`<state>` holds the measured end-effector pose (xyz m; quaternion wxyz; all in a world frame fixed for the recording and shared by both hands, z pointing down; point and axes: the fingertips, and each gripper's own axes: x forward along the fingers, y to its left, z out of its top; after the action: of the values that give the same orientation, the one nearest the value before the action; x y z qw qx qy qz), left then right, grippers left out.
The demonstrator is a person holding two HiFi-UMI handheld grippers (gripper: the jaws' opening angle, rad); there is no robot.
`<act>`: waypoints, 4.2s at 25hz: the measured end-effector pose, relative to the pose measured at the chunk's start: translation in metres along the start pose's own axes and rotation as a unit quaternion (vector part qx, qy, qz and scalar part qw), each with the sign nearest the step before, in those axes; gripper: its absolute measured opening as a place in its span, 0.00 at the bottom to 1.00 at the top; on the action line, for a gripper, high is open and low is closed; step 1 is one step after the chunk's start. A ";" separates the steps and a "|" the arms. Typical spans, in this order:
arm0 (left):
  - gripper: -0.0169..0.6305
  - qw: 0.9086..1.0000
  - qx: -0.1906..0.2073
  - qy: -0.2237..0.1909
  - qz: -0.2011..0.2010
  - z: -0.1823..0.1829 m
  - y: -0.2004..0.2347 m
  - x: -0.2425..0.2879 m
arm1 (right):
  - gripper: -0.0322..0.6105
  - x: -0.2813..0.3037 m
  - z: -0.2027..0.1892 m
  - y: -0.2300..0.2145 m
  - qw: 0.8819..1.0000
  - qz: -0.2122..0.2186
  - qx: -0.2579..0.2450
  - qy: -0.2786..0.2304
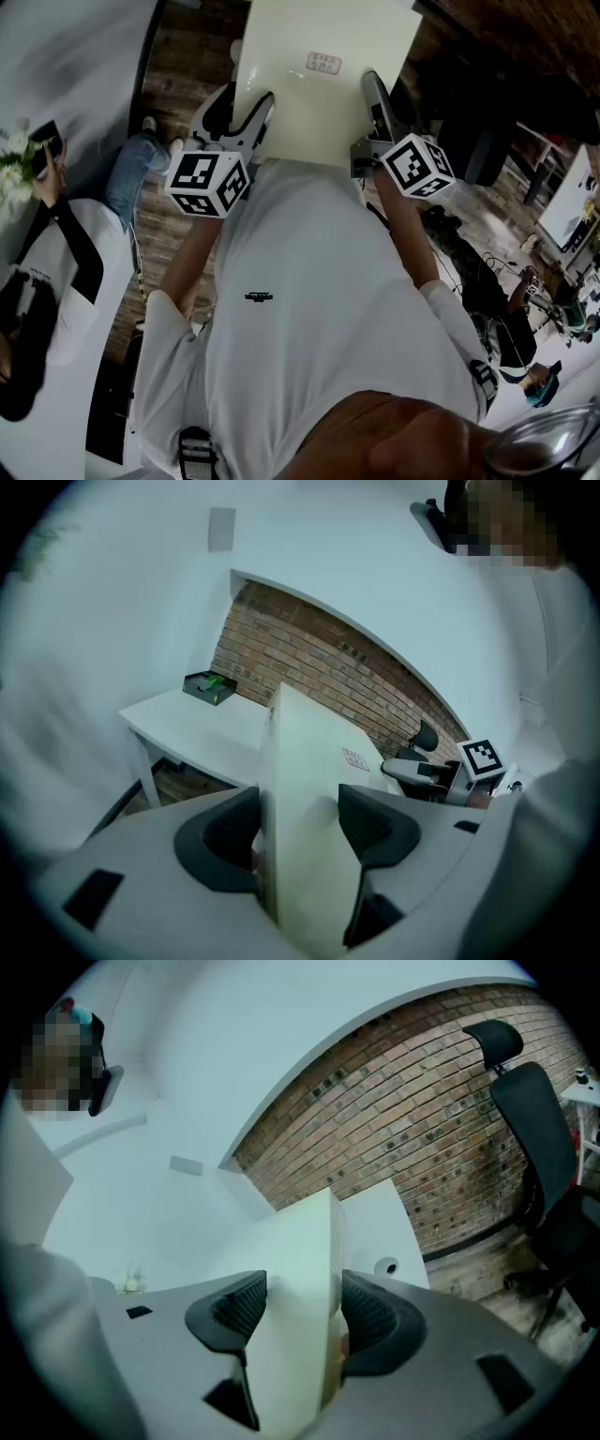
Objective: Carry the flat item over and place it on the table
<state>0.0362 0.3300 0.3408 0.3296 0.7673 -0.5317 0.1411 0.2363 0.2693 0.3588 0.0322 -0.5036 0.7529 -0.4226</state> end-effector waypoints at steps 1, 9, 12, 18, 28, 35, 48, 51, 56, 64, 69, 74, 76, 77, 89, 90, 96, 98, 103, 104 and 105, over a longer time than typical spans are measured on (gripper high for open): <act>0.45 1.000 -0.005 0.006 -0.001 -0.010 -0.017 -0.017 | 0.48 -0.026 -0.004 0.001 1.000 -0.007 0.002 0.005; 0.45 1.000 -0.017 -0.001 0.001 -0.040 -0.051 -0.096 | 0.48 -0.106 -0.025 0.037 1.000 -0.010 -0.016 0.016; 0.45 1.000 -0.016 -0.009 -0.005 -0.039 -0.058 -0.103 | 0.47 -0.116 -0.021 0.042 1.000 -0.009 -0.022 0.008; 0.45 0.999 0.002 -0.027 -0.021 -0.036 -0.078 -0.103 | 0.47 -0.139 -0.007 0.036 0.999 -0.011 -0.024 -0.028; 0.45 0.999 0.024 -0.014 -0.042 -0.042 -0.140 -0.077 | 0.47 -0.183 0.020 -0.013 0.998 -0.032 -0.009 -0.051; 0.45 0.998 0.030 -0.003 -0.059 -0.031 -0.162 -0.048 | 0.47 -0.187 0.043 -0.039 0.997 -0.049 0.000 -0.060; 0.45 0.998 0.019 -0.007 -0.056 0.031 -0.127 0.020 | 0.47 -0.099 0.095 -0.045 0.997 -0.051 -0.012 -0.051; 0.45 0.998 0.015 -0.006 -0.056 0.051 -0.105 0.030 | 0.47 -0.071 0.104 -0.033 0.997 -0.053 -0.015 -0.049; 0.45 0.999 0.000 -0.006 -0.053 0.077 -0.045 0.034 | 0.47 -0.012 0.099 0.003 0.998 -0.051 -0.020 -0.036; 0.45 0.998 -0.017 -0.004 -0.053 0.130 0.062 0.043 | 0.47 0.091 0.092 0.068 0.998 -0.056 -0.029 -0.024; 0.45 0.998 -0.026 -0.006 -0.057 0.161 0.133 0.066 | 0.47 0.166 0.089 0.098 0.997 -0.060 -0.036 -0.021; 0.45 0.998 -0.035 -0.006 -0.060 0.190 0.186 0.093 | 0.47 0.231 0.093 0.114 0.997 -0.063 -0.042 -0.016; 0.45 0.997 -0.039 -0.010 -0.058 0.201 0.202 0.105 | 0.47 0.254 0.098 0.117 0.997 -0.061 -0.048 -0.014; 0.45 0.997 -0.041 -0.012 -0.058 0.206 0.209 0.111 | 0.47 0.265 0.101 0.119 0.997 -0.060 -0.051 -0.013; 0.45 0.997 -0.058 -0.022 -0.046 0.240 0.244 0.169 | 0.47 0.344 0.131 0.109 0.996 -0.055 -0.071 0.001; 0.45 0.997 -0.059 -0.022 -0.045 0.241 0.247 0.176 | 0.47 0.350 0.133 0.105 0.996 -0.055 -0.071 0.003; 0.45 0.997 -0.061 -0.010 -0.042 0.251 0.259 0.230 | 0.47 0.395 0.145 0.071 0.996 -0.062 -0.064 0.011; 0.45 0.997 -0.061 -0.006 -0.041 0.250 0.265 0.246 | 0.47 0.408 0.145 0.058 0.996 -0.065 -0.062 0.012; 0.45 0.997 -0.061 -0.002 -0.042 0.240 0.275 0.286 | 0.47 0.436 0.141 0.026 0.996 -0.066 -0.059 0.013; 0.45 0.997 -0.061 -0.002 -0.043 0.240 0.277 0.295 | 0.47 0.442 0.143 0.018 0.996 -0.068 -0.058 0.012; 0.45 0.997 -0.060 -0.001 -0.044 0.240 0.279 0.304 | 0.47 0.448 0.143 0.012 0.996 -0.070 -0.058 0.011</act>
<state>-0.1294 -0.1078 0.4346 0.3804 0.7690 -0.5053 0.0932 0.0756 -0.1677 0.4280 -0.0345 -0.5514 0.7394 -0.3848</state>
